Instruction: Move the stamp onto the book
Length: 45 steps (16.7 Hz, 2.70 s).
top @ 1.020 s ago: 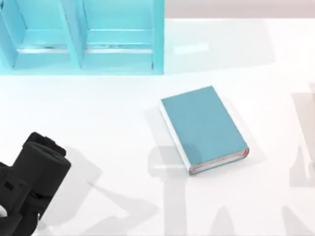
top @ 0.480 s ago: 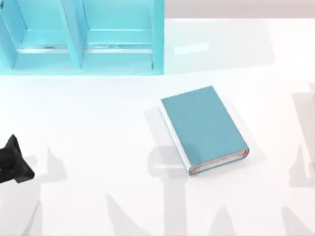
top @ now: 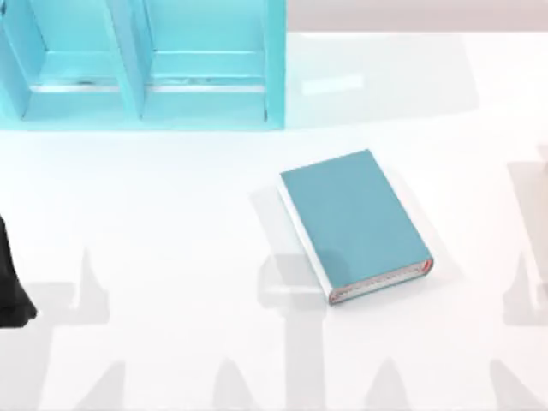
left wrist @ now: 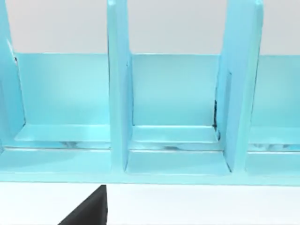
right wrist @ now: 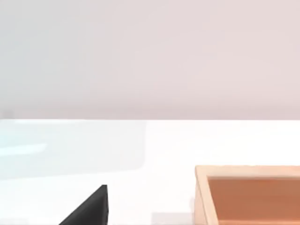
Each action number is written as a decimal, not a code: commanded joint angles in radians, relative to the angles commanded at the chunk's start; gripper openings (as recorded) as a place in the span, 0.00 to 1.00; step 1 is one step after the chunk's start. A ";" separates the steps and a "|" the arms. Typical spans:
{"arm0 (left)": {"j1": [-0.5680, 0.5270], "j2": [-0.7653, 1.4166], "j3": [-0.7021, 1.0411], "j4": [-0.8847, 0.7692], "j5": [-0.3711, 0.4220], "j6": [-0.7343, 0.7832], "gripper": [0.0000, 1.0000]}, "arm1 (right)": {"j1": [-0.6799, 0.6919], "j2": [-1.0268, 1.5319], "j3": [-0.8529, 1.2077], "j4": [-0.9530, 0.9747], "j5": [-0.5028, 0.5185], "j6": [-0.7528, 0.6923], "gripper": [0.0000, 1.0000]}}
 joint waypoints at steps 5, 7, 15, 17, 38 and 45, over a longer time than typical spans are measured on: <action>0.000 0.000 0.000 0.000 0.000 0.000 1.00 | 0.000 0.000 0.000 0.000 0.000 0.000 1.00; 0.000 0.000 0.000 0.000 0.000 0.000 1.00 | -0.003 0.011 0.011 -0.009 0.000 -0.003 1.00; 0.000 0.000 0.000 0.000 0.000 0.000 1.00 | -0.126 0.477 0.455 -0.362 0.009 -0.124 1.00; 0.000 0.000 0.000 0.000 0.000 0.000 1.00 | -0.172 0.687 0.634 -0.499 0.012 -0.168 1.00; 0.000 0.000 0.000 0.000 0.000 0.000 1.00 | -0.418 1.904 1.627 -1.285 0.001 -0.407 1.00; 0.000 0.000 0.000 0.000 0.000 0.000 1.00 | -0.419 1.965 1.435 -1.021 0.001 -0.404 1.00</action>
